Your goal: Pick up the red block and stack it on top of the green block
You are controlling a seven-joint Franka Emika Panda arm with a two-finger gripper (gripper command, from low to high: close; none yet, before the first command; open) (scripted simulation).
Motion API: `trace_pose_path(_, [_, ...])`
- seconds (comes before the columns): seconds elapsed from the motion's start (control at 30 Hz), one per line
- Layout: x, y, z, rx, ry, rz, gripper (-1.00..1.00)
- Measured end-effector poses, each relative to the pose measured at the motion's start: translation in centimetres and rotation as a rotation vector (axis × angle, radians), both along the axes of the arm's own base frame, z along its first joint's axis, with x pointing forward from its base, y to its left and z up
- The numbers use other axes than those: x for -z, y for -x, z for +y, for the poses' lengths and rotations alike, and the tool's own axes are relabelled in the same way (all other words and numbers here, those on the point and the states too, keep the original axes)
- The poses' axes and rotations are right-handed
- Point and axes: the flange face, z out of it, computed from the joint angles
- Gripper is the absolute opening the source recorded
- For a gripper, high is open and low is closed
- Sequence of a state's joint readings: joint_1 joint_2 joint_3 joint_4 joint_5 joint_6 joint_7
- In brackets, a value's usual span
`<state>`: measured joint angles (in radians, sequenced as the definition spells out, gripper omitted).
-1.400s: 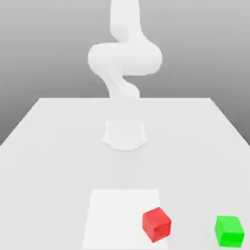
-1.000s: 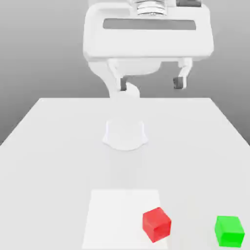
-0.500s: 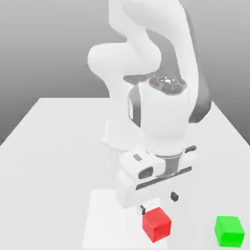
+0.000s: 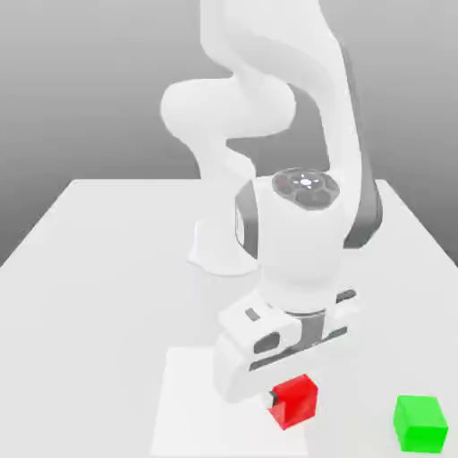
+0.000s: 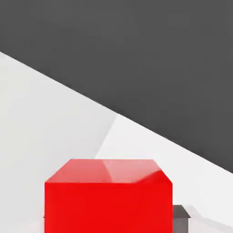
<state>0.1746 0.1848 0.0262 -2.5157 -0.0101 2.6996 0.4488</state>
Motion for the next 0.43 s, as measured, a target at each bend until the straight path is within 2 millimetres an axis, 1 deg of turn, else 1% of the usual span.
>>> trace_pose_path(0.1, [-1.8,-0.9,7.2,-0.253,0.0,0.0,-1.0])
trace_pose_path(0.17, [-2.9,-0.7,12.2,-0.42,-0.001,0.001,-1.0])
trace_pose_path(0.2, [-2.5,-0.6,14.1,-0.482,0.0,0.001,-1.0])
trace_pose_path(0.23, [-1.6,-0.6,15.1,-0.513,0.0,0.0,-1.0])
trace_pose_path(0.3, [1.1,-0.5,15.8,-0.537,0.0,0.0,-1.0])
trace_pose_path(0.33, [2.2,-0.4,15.9,-0.541,0.0,0.0,1.0])
trace_pose_path(0.43, [2.2,-0.4,15.9,-0.541,0.0,0.0,1.0])
